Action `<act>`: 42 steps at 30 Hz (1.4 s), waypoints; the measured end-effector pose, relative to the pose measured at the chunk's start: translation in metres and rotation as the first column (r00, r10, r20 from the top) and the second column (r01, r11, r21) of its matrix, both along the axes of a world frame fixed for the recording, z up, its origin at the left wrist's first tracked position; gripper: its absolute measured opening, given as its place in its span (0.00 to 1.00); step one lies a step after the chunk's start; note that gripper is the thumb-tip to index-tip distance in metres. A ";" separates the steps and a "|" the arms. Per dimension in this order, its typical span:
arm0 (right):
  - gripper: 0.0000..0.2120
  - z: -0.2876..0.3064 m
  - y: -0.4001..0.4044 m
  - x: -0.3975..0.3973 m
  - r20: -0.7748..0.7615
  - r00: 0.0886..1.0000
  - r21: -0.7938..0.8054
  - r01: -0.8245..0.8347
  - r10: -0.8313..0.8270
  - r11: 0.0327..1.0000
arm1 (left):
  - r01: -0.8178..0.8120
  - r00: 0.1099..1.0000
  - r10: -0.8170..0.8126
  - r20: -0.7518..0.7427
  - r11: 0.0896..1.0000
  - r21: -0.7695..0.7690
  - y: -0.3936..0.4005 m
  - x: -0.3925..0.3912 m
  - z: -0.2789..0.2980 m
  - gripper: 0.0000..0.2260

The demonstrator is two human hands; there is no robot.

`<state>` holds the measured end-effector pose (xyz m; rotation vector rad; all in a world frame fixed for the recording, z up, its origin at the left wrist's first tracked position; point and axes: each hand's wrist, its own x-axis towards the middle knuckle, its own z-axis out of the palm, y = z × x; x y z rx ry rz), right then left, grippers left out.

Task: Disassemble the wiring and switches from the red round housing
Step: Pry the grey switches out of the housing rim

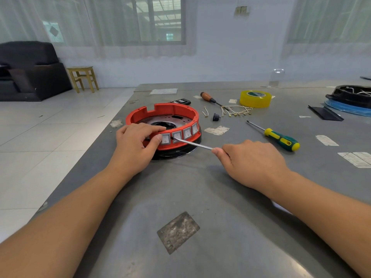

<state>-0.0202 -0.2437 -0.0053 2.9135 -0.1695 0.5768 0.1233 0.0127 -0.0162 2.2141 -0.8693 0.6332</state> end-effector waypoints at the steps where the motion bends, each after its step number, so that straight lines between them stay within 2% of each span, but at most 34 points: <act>1: 0.29 0.000 0.001 -0.001 -0.012 1.000 0.004 0.006 -0.006 1.000 | -0.001 1.000 0.001 -0.002 1.000 -0.010 -0.001 -0.001 0.000 0.11; 16: 0.30 -0.001 0.007 0.001 -0.086 0.996 0.046 0.005 -0.001 0.999 | -0.029 0.991 0.012 -0.132 0.992 -0.123 -0.015 -0.012 0.006 0.06; 22: 0.31 0.003 0.003 0.013 -0.066 0.997 -0.072 0.030 -0.035 0.997 | -0.037 0.967 0.004 -0.254 0.991 -0.126 -0.020 -0.013 0.007 0.06; 29: 0.31 0.007 -0.004 0.031 0.078 0.994 -0.190 0.094 -0.081 0.977 | -0.040 0.946 -0.006 -0.324 0.990 -0.134 -0.021 -0.015 0.008 0.07; 42: 0.26 0.014 -0.014 0.082 0.237 0.958 -0.214 0.214 -0.161 0.953 | -0.001 0.945 -0.042 -0.325 0.991 -0.130 -0.018 -0.011 0.008 0.10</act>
